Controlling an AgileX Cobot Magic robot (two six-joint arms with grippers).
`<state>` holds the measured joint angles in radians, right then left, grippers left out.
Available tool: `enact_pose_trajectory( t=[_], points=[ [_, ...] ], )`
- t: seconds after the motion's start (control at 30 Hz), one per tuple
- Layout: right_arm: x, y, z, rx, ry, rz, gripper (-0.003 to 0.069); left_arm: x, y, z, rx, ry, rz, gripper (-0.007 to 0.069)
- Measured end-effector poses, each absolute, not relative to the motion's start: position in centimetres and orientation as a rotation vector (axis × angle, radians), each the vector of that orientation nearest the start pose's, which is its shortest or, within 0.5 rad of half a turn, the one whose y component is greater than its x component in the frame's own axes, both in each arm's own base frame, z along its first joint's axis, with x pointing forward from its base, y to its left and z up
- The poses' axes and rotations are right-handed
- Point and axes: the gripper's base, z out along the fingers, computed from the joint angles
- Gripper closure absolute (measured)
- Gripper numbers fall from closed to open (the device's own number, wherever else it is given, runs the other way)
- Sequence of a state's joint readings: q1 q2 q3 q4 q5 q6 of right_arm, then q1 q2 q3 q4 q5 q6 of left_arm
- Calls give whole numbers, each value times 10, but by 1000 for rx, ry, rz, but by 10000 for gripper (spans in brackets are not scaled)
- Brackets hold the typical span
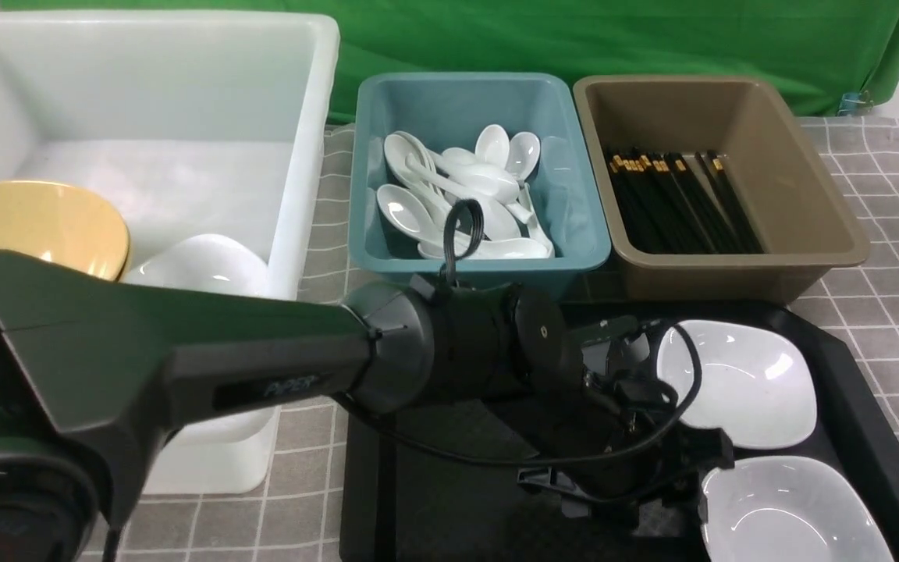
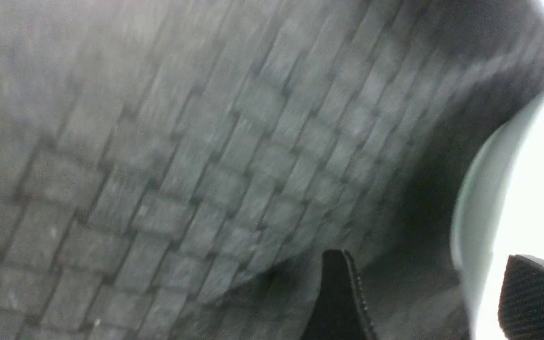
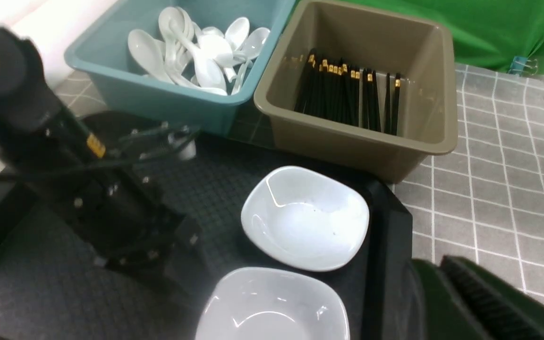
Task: On grey table put chopsticks spoon bowls plates into blue grey white boxes.
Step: 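Grasp the small white bowl on the black tray by its rim with the left gripper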
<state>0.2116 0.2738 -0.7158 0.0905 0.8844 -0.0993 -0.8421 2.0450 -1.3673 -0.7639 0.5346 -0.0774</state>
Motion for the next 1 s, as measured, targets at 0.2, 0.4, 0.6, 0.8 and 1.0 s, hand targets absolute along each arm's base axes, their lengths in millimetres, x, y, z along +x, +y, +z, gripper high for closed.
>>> enact_pose_trajectory(
  t=[0.2,0.4,0.6,0.8,1.0],
  points=[
    [27,12,350,-291,1910,181,613,252,-357,169,303,2774,-984,203],
    [27,12,350,-291,1909,181,608,241,-377,150,319,2728,-964,211],
    [27,12,350,-291,1910,181,608,235,-388,144,316,2691,-968,326],
    [27,12,350,-291,1910,181,605,240,-380,146,334,2734,-970,589],
    [27,12,350,-291,1910,181,596,278,-319,219,402,2649,-934,608]
  ],
)
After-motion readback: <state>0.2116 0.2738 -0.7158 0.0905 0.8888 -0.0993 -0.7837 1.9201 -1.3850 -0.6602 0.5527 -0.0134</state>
